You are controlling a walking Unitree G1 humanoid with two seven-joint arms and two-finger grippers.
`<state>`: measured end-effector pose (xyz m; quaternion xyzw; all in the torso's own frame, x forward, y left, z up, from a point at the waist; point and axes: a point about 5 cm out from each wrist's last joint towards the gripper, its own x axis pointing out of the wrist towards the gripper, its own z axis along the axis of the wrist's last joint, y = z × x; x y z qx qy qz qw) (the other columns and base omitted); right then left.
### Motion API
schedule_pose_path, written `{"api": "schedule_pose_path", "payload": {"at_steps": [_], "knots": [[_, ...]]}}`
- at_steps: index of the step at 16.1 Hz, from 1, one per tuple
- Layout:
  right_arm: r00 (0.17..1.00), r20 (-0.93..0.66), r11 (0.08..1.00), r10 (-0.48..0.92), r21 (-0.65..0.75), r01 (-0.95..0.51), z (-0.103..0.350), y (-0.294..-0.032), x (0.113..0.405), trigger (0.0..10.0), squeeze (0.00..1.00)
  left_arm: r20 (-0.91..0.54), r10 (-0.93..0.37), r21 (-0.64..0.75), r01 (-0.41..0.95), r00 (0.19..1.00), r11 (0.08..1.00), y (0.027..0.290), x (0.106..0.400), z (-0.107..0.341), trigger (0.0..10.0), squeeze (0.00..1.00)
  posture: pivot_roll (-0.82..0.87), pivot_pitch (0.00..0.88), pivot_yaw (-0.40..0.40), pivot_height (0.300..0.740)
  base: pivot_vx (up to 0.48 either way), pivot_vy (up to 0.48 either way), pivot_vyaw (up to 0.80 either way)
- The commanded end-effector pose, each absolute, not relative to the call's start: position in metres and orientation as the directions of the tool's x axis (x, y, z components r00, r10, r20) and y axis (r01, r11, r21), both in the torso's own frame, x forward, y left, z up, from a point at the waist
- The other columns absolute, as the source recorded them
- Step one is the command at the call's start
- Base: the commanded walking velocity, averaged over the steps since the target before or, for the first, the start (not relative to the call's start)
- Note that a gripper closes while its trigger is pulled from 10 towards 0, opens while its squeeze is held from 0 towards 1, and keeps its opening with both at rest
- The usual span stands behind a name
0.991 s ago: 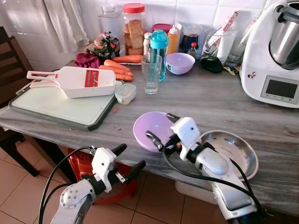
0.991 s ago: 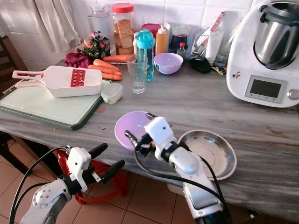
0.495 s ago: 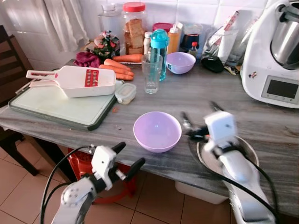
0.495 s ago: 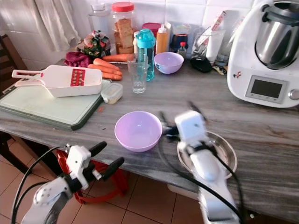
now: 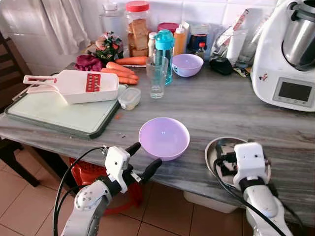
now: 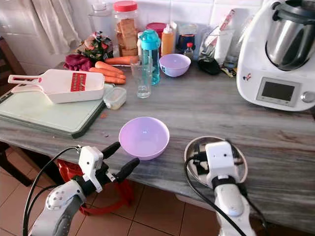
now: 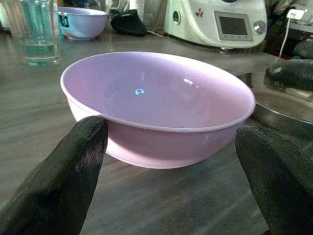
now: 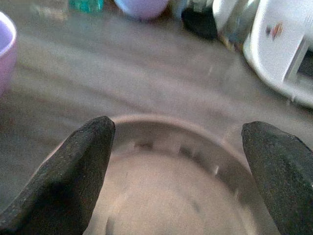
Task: Setting the table
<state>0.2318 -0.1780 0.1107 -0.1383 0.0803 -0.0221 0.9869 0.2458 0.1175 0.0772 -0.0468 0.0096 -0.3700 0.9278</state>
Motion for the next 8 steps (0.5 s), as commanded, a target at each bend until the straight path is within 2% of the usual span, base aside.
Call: {"api": "schedule_pose_path", "payload": {"at_steps": [1,3,8], "knots": [[0.978,-0.193,0.969,-0.076,-0.247,0.026,0.109,-0.1788,0.2295,10.0,0.9,0.021,-0.689,-0.087,0.688,0.724,0.72,0.1144,0.2477,0.0813,10.0,0.0,0.05,0.0,0.025,0.74,0.0,0.0,0.0],[0.968,-0.242,0.977,-0.059,-0.215,0.006,0.1049,-0.1771,0.2298,10.0,0.85,0.023,-0.683,-0.103,0.681,0.73,0.725,0.1127,0.2496,0.082,10.0,0.0,0.05,0.0,0.025,0.74,0.0,0.0,0.0],[0.949,-0.316,0.991,-0.021,-0.131,-0.022,0.102,-0.1744,0.2313,10.0,0.83,0.033,-0.666,-0.105,0.665,0.745,0.739,0.106,0.2564,0.0854,10.0,0.0,0.06,0.001,0.023,0.74,0.0,0.0,0.0]]}}
